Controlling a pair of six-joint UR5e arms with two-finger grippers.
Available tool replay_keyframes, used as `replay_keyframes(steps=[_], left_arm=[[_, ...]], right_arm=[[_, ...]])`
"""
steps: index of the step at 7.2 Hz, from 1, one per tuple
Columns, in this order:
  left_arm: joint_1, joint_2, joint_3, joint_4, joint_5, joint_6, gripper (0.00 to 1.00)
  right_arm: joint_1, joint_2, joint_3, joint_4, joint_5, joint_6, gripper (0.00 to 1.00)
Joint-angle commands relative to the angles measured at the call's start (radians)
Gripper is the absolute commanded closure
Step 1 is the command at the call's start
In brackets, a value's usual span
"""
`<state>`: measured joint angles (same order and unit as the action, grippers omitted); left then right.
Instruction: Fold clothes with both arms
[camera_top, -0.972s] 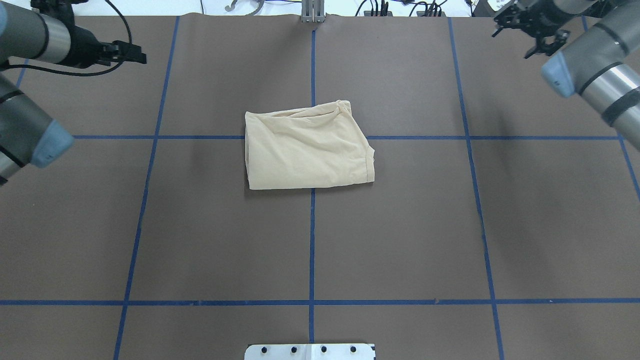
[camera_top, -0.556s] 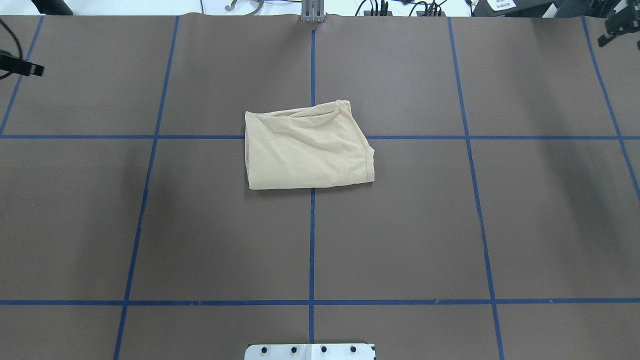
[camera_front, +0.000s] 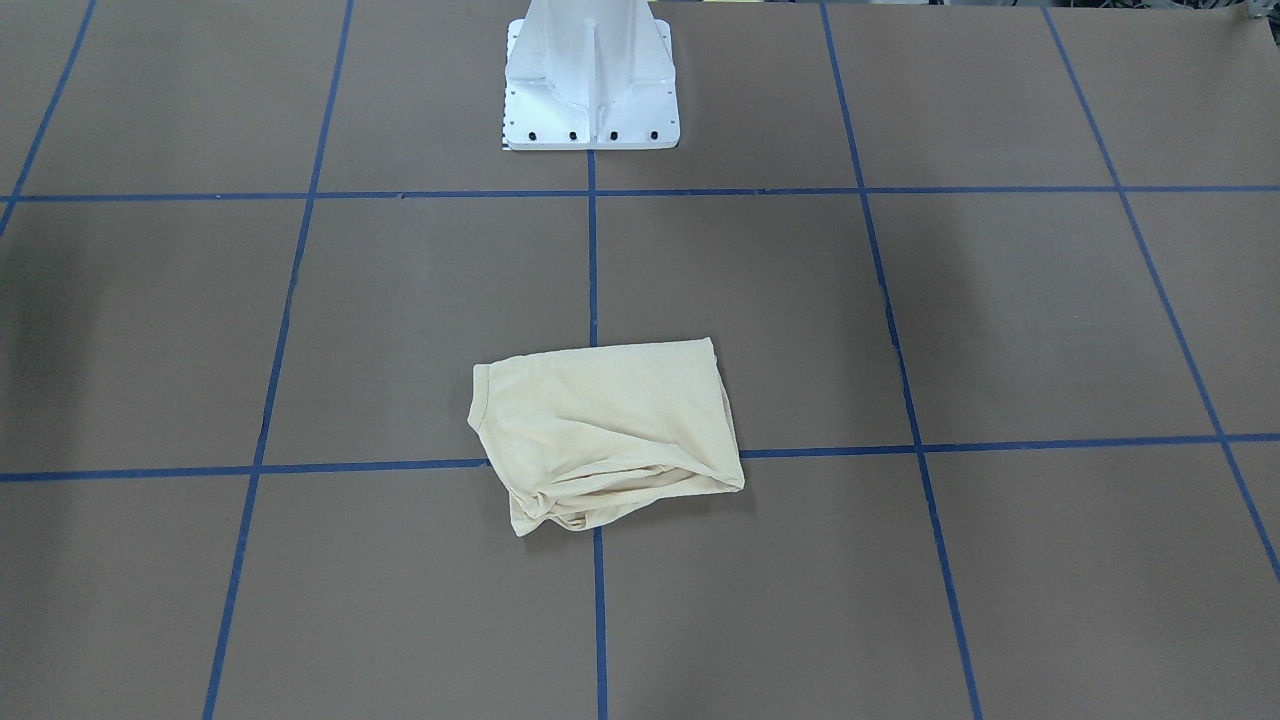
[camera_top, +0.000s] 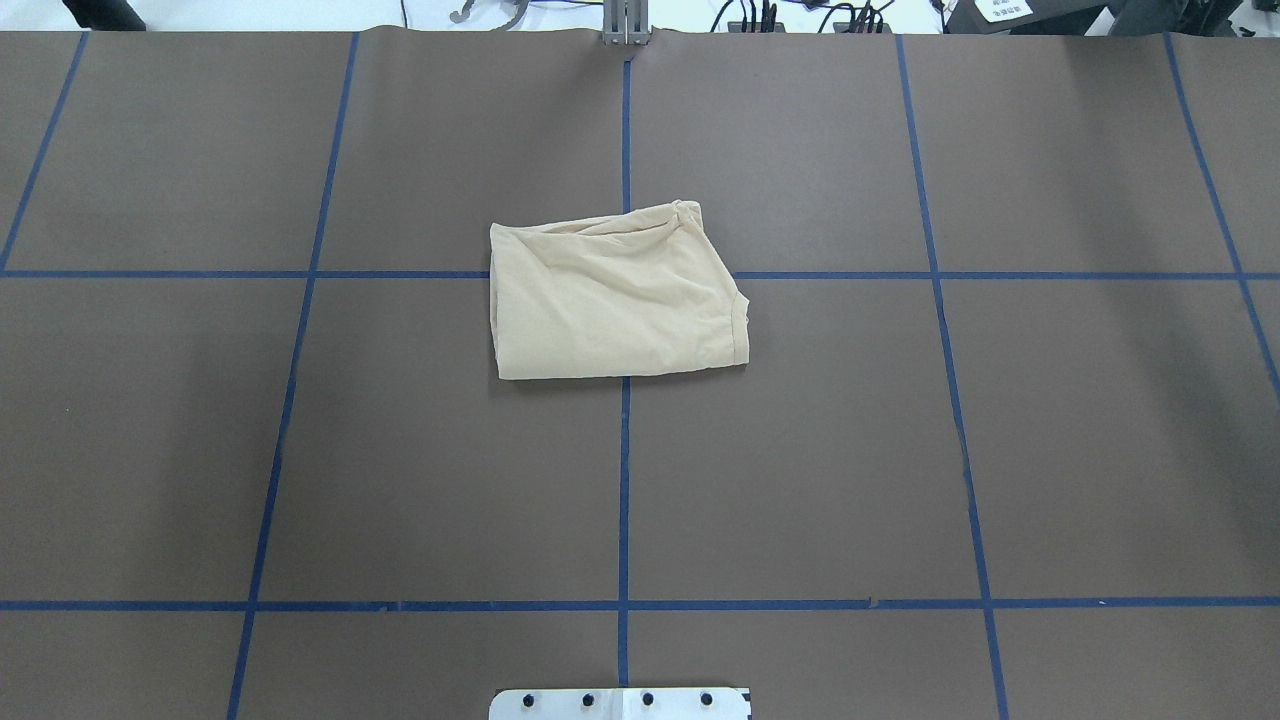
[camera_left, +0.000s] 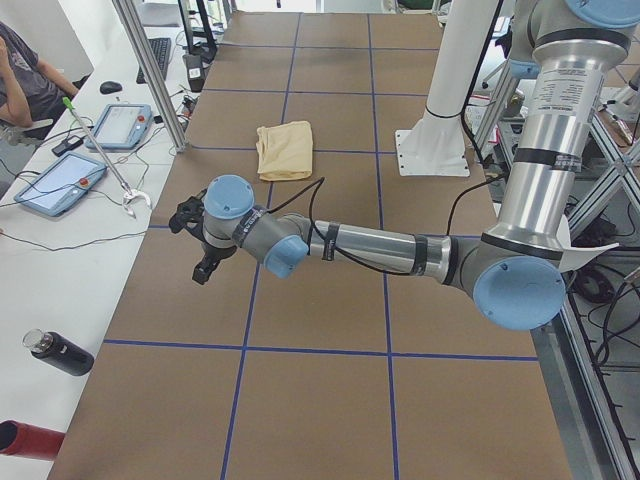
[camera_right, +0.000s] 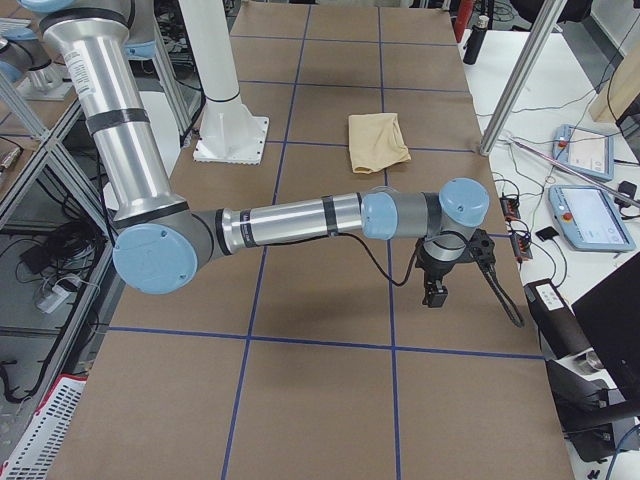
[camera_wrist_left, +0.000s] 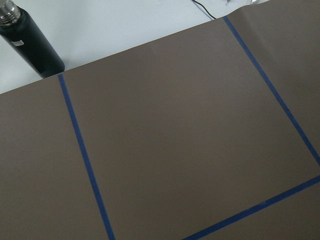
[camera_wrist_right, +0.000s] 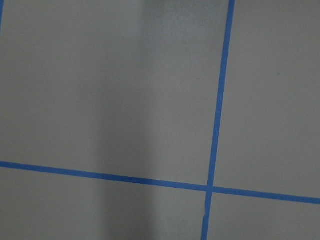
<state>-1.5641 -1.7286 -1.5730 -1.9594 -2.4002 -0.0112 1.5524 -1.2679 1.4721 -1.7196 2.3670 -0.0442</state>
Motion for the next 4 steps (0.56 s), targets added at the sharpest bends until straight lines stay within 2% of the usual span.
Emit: replay_keyframes(steps=[1, 3, 4], left_arm=[[-0.019, 0.021, -0.086, 0.077, -0.002, 0.022, 0.0], [-0.019, 0.071, -0.157, 0.111, 0.01, 0.027, 0.0], [-0.016, 0.117, -0.157, 0.079, 0.01, 0.03, 0.0]], right_arm=[[0.005, -0.028, 0.011, -0.006, -0.017, -0.003, 0.0], [0.003, -0.071, 0.037, 0.005, -0.075, -0.002, 0.0], [0.002, -0.086, 0.043, 0.006, -0.057, 0.001, 0.0]])
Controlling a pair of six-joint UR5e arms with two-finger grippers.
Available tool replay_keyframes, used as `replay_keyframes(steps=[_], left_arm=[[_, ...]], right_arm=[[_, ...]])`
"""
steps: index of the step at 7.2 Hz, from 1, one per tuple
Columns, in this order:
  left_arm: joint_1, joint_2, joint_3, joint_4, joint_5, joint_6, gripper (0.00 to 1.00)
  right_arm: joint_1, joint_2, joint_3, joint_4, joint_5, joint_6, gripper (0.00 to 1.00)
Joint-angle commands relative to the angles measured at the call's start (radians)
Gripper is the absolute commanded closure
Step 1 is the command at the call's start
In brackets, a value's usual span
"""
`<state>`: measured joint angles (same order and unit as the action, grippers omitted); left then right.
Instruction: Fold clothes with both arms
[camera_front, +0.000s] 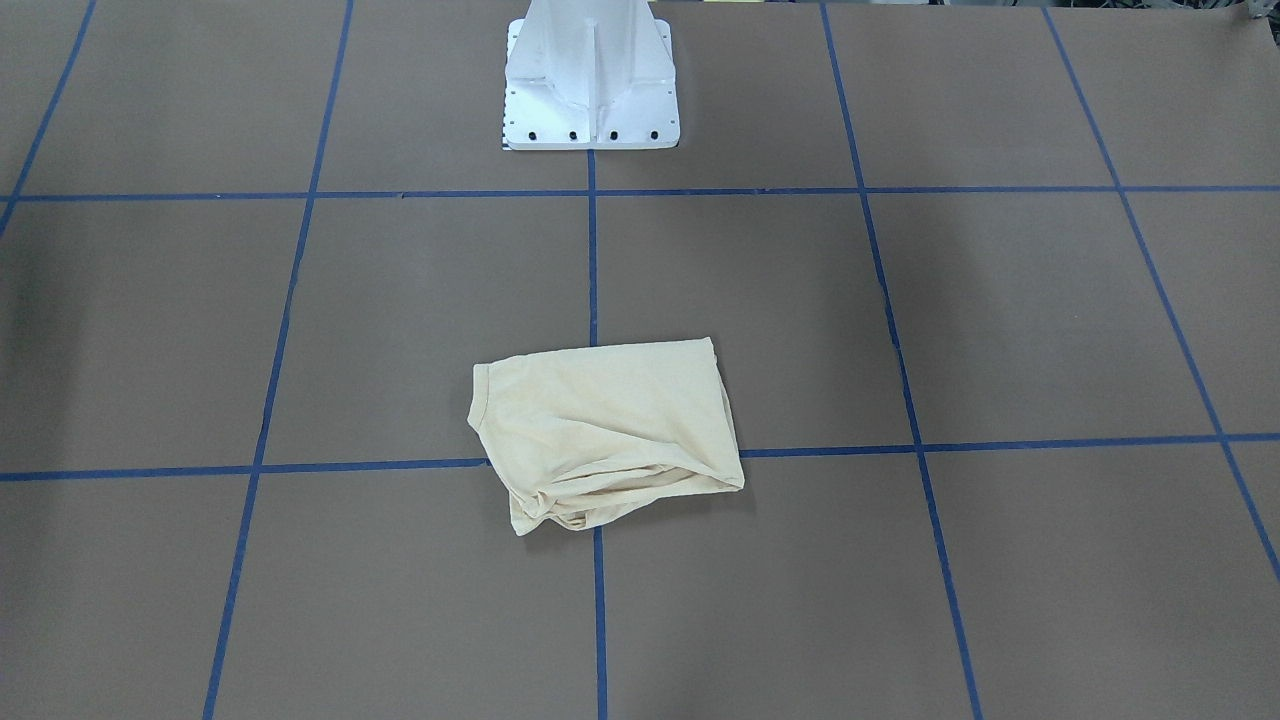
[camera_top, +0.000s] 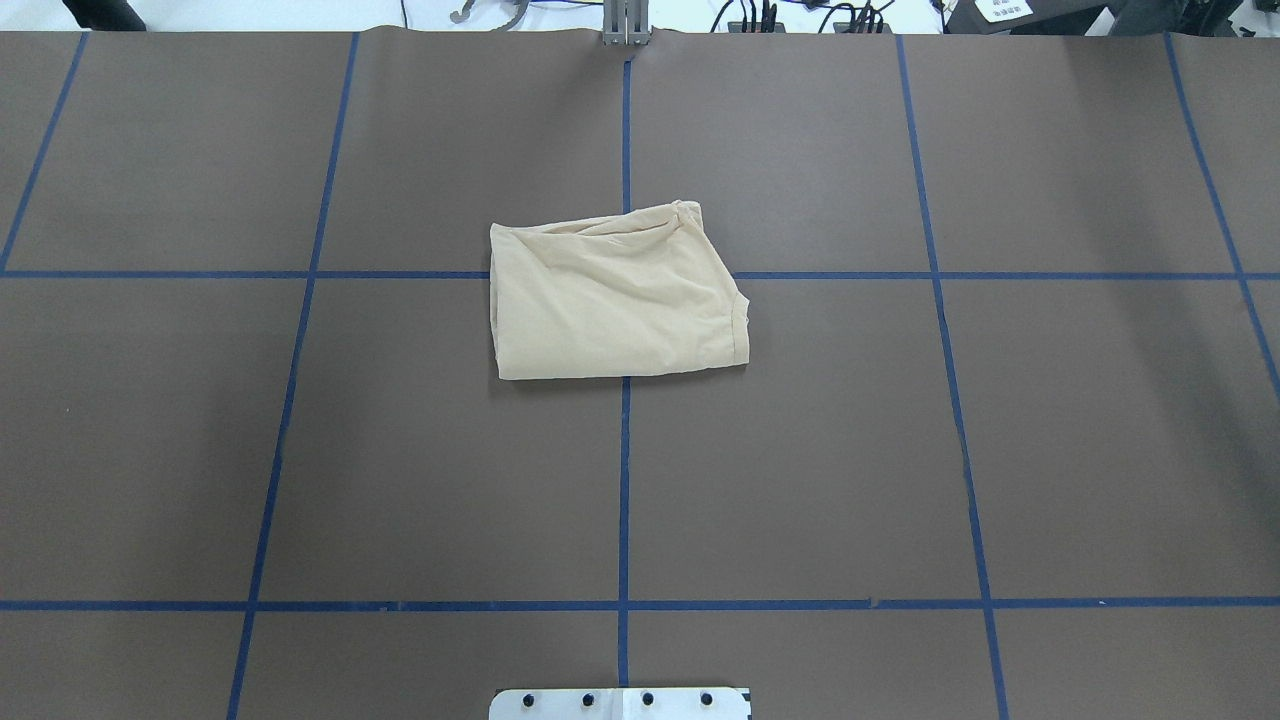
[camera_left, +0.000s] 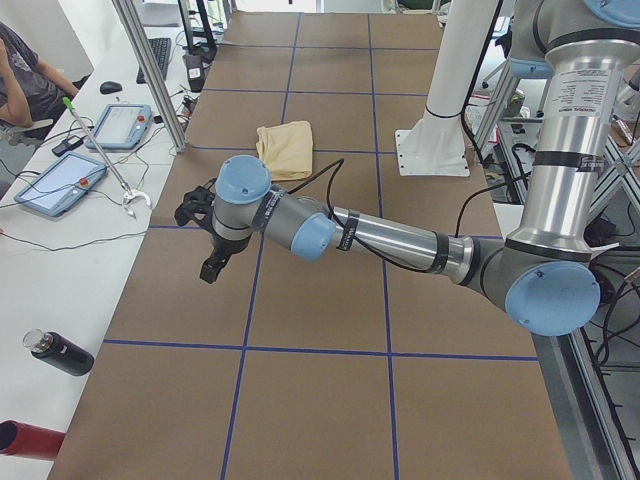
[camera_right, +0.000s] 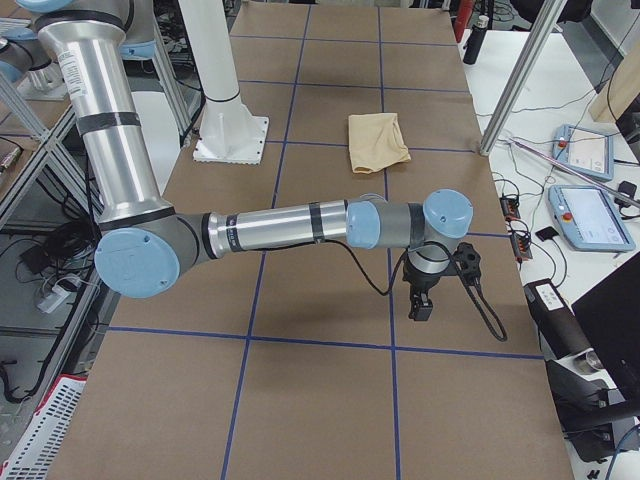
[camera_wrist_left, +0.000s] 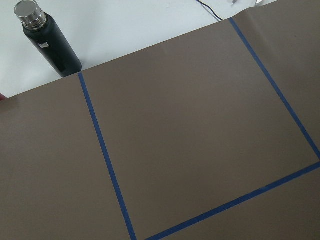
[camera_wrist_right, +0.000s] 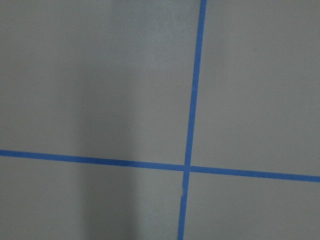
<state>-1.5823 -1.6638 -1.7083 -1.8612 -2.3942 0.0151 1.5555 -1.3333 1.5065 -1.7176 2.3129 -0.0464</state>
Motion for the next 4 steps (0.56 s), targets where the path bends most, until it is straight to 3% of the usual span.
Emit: replay_keyframes(steps=[1, 4], left_arm=[[0.005, 0.073, -0.011, -0.079, 0.022, -0.009, 0.0], [0.007, 0.072, 0.006, -0.084, 0.02, -0.011, 0.0]], right_arm=[[0.0, -0.038, 0.038, 0.001, 0.022, 0.002, 0.0], [-0.002, -0.041, 0.081, 0.004, 0.043, 0.002, 0.0]])
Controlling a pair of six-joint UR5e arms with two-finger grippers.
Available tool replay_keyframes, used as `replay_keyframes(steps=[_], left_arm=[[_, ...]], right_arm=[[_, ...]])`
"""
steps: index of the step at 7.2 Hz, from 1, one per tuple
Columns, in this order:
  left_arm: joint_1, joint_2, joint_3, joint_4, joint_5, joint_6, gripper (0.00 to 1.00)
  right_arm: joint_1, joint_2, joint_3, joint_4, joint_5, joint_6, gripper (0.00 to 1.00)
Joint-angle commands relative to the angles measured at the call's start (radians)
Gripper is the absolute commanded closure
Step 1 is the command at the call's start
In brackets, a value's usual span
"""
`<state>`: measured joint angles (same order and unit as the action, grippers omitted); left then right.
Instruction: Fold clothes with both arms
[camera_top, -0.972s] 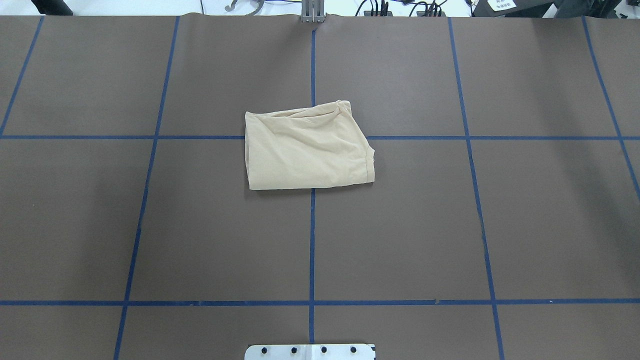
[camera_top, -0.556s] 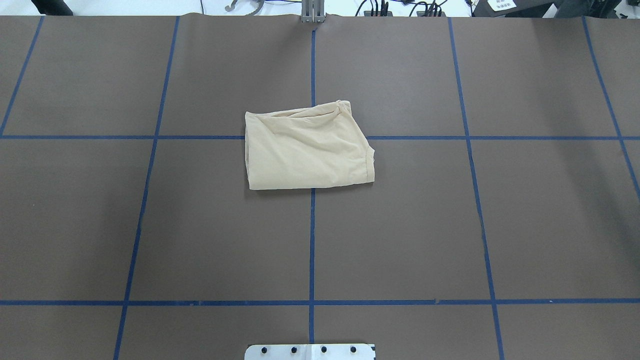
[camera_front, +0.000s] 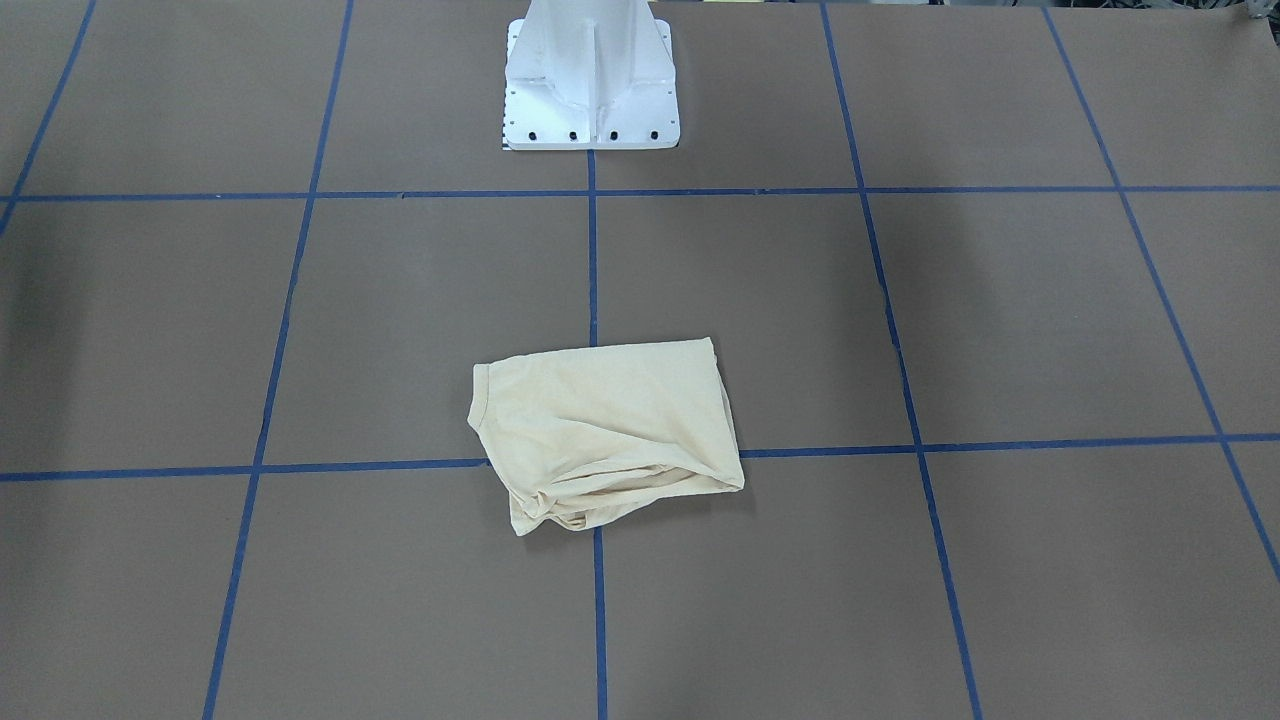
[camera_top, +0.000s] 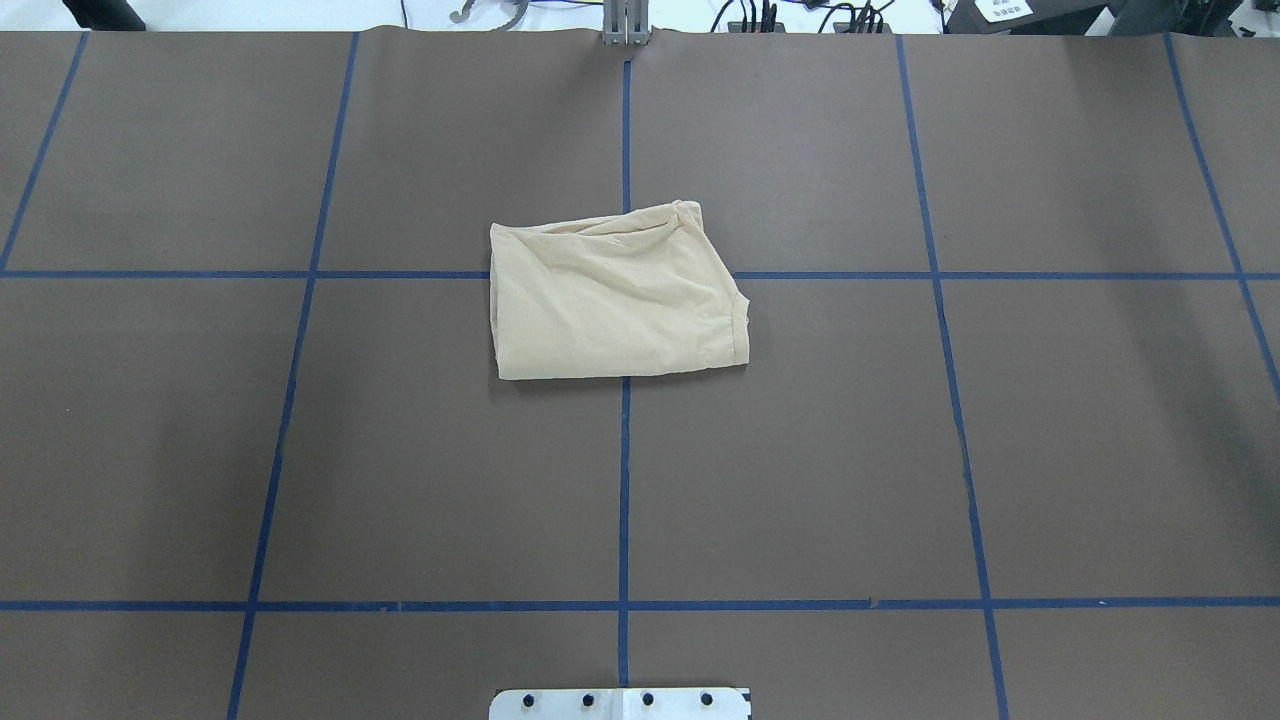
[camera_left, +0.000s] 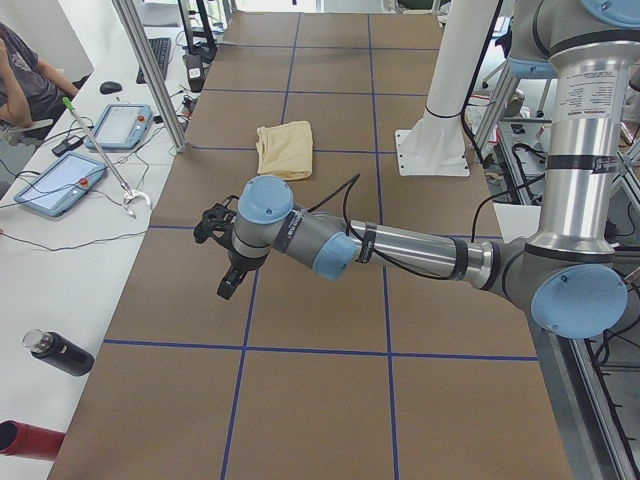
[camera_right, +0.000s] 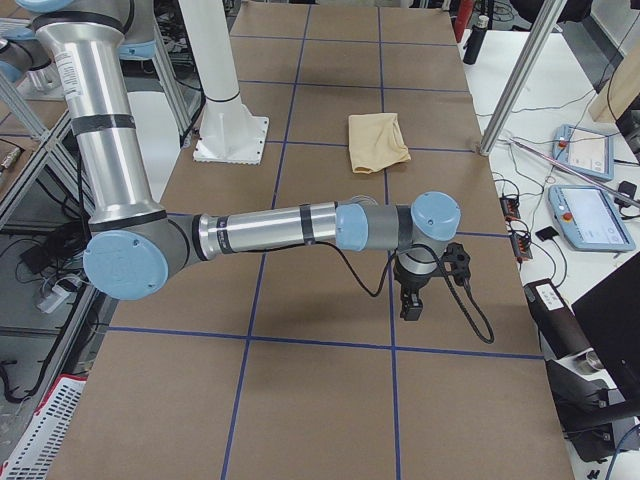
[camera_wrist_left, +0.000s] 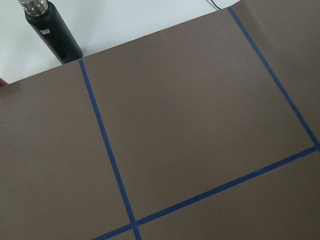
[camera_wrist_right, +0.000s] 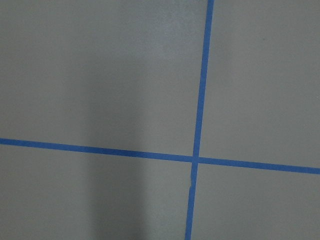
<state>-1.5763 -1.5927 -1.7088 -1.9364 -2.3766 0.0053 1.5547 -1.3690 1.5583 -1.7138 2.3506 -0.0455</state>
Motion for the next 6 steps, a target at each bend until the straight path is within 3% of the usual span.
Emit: replay_keyframes(steps=[1, 6], left_arm=[[0.001, 0.002, -0.003, -0.009, 0.001, -0.001, 0.0], [0.002, 0.083, 0.0, -0.133, -0.007, 0.004, 0.0]], right_arm=[[-0.001, -0.008, 0.032, 0.0, 0.006, 0.0, 0.0], [-0.047, -0.068, 0.072, 0.0, 0.001, -0.001, 0.0]])
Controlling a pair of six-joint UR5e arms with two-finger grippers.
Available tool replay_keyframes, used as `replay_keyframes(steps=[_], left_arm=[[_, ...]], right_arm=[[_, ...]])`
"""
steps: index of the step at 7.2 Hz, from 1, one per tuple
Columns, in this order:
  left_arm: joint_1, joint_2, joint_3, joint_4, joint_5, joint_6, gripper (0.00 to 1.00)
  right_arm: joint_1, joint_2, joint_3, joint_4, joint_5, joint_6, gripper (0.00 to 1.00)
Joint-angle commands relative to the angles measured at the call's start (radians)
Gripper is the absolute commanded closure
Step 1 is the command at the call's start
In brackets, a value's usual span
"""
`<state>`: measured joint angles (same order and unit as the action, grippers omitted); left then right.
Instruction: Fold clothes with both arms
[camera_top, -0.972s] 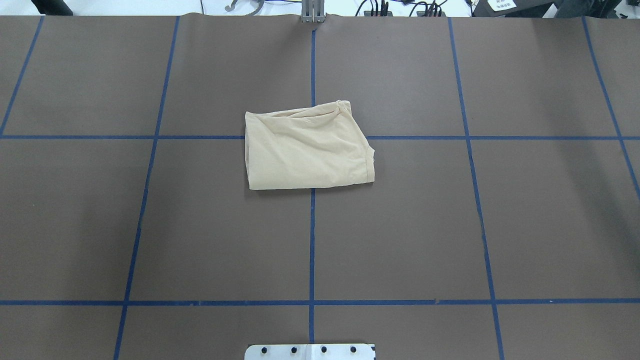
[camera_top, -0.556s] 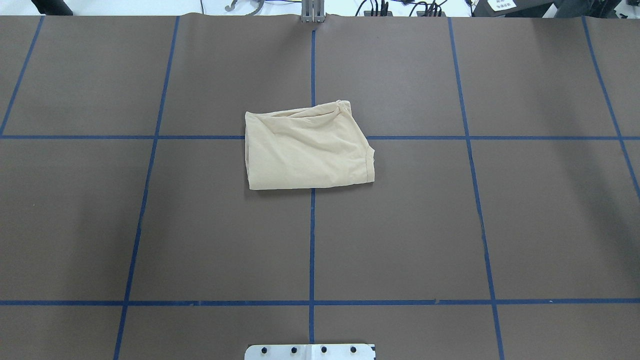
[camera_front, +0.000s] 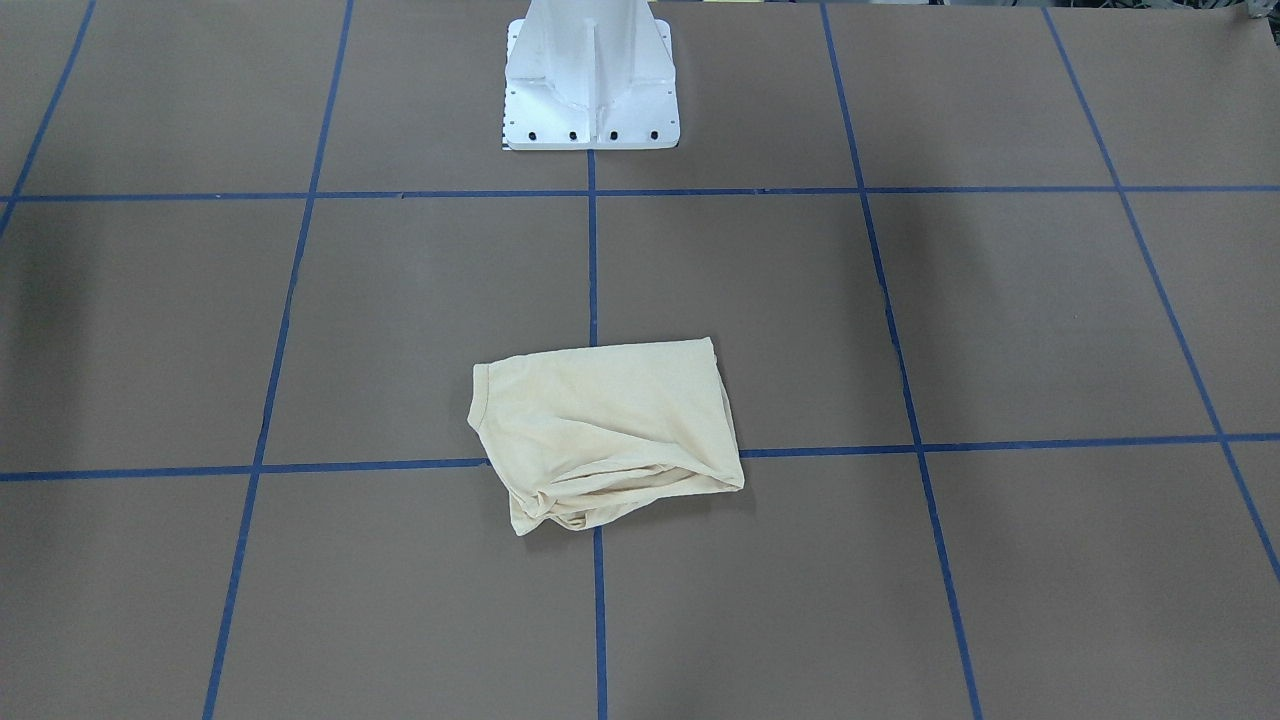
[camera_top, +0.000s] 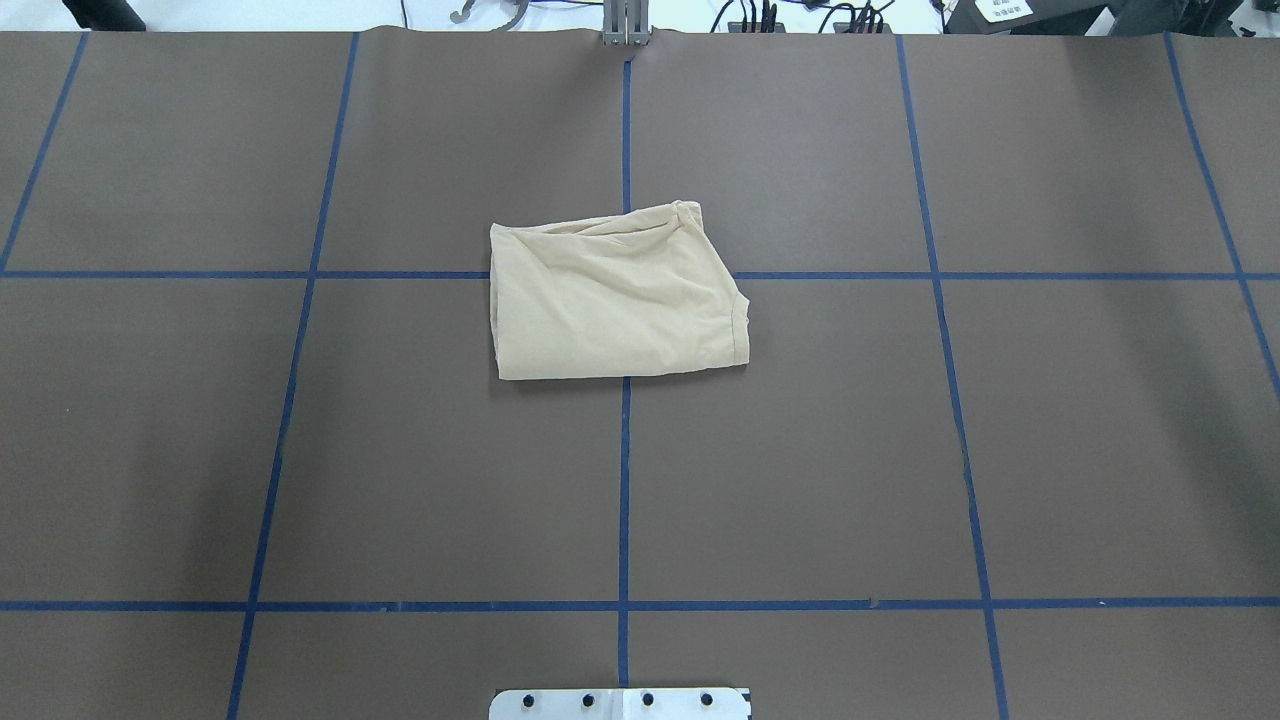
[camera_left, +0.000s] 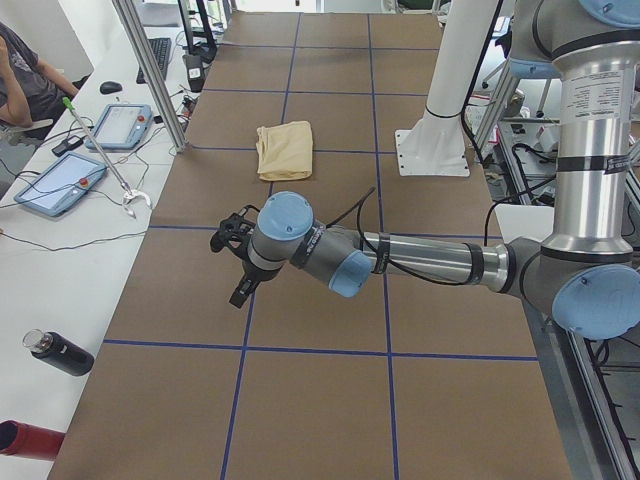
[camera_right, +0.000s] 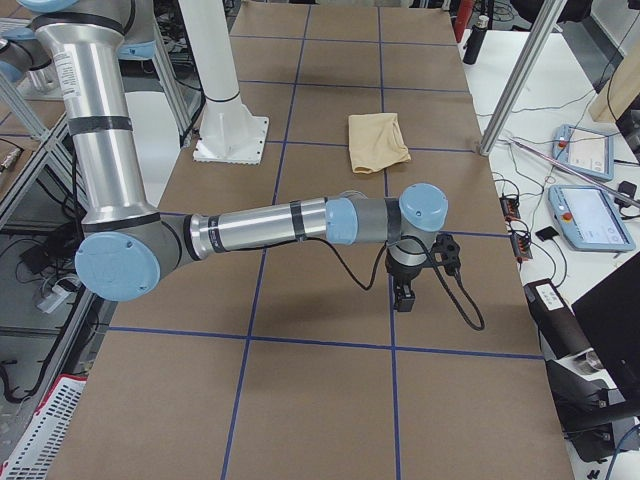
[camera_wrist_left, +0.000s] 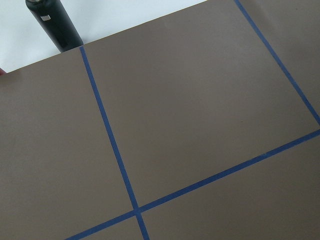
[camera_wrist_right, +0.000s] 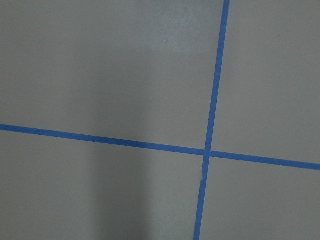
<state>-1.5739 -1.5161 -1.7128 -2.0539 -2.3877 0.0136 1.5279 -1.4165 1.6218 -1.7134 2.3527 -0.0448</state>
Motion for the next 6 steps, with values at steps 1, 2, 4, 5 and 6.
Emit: replay_keyframes(steps=[1, 2, 4, 5, 6], left_arm=[[0.002, 0.005, -0.001, -0.015, 0.004, -0.007, 0.0], [0.002, 0.005, -0.004, -0.017, -0.007, -0.012, 0.0], [0.003, 0.002, -0.008, -0.025, 0.005, -0.003, 0.0], [0.003, -0.009, -0.007, -0.023, 0.007, -0.006, 0.0], [0.003, -0.021, -0.01, -0.019, 0.007, -0.001, 0.0]], right_arm=[[-0.023, -0.028, 0.041, 0.0, -0.012, -0.003, 0.0], [-0.026, -0.031, 0.043, 0.0, -0.01, -0.003, 0.0], [-0.026, -0.038, 0.043, 0.0, -0.01, -0.003, 0.0], [-0.026, -0.041, 0.043, 0.0, -0.007, 0.002, 0.0], [-0.029, -0.042, 0.043, 0.0, -0.007, 0.006, 0.0]])
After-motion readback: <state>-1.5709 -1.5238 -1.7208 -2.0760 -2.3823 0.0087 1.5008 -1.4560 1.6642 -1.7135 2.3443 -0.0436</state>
